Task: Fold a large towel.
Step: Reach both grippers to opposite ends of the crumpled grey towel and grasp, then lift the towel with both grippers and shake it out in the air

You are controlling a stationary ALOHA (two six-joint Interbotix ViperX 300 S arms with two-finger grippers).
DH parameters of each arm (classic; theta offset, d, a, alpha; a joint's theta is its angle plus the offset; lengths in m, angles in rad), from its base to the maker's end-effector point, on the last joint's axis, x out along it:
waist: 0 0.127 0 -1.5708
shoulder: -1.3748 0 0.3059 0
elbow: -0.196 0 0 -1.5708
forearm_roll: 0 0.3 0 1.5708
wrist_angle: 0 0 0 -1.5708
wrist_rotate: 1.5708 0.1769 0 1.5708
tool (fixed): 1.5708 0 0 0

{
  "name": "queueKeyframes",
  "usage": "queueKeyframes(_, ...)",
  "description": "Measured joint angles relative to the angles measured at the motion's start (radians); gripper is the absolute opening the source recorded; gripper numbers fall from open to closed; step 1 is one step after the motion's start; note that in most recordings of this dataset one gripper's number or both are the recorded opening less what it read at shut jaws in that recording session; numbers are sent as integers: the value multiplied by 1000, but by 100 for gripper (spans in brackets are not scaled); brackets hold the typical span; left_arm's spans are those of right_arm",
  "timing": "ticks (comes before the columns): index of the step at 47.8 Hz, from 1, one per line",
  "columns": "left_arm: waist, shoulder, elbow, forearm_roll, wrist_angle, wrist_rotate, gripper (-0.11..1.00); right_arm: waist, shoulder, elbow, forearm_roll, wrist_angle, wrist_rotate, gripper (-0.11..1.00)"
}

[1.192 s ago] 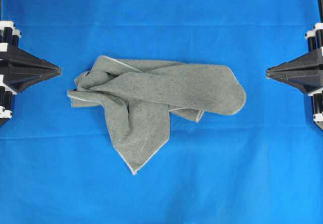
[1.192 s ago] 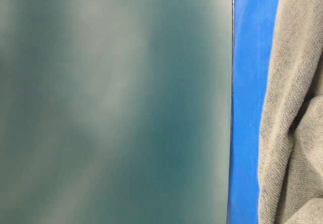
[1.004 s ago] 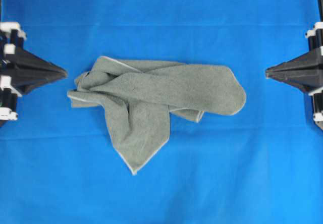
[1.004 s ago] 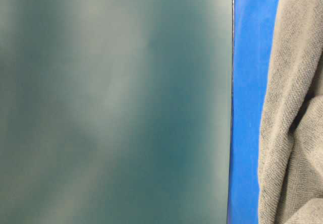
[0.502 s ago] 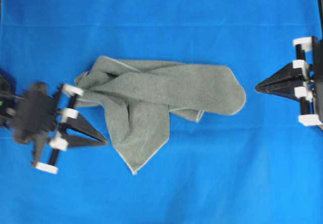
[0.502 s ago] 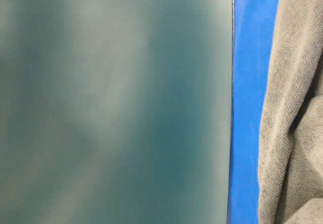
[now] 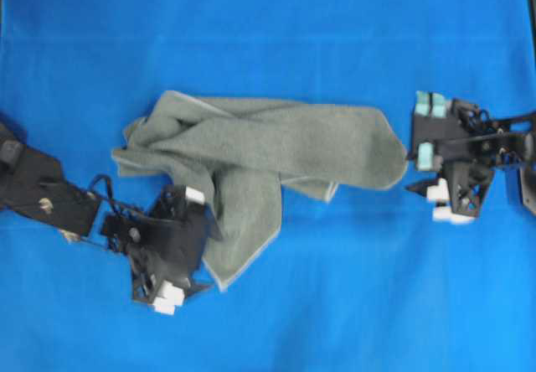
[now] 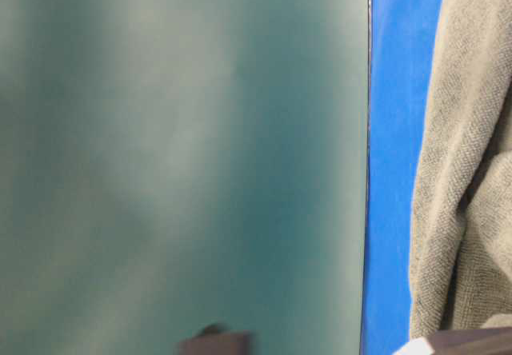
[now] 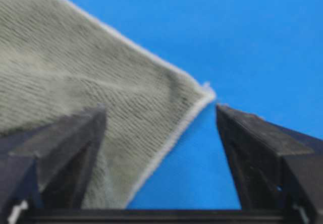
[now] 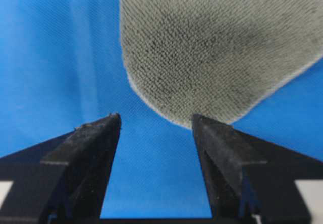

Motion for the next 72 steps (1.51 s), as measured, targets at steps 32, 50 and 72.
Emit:
queueKeyframes(32, 35, 95, -143, 3, 273, 12, 4, -43, 192, -14, -11, -210, 0, 2)
queueKeyframes(50, 75, -235, -117, 5, 367, 28, 3, -14, -138, -77, -5, 11, 5, 2)
queueKeyframes(72, 319, -765, -104, 6, 377, 35, 3, -9, -583, -262, -38, 181, 3, 2)
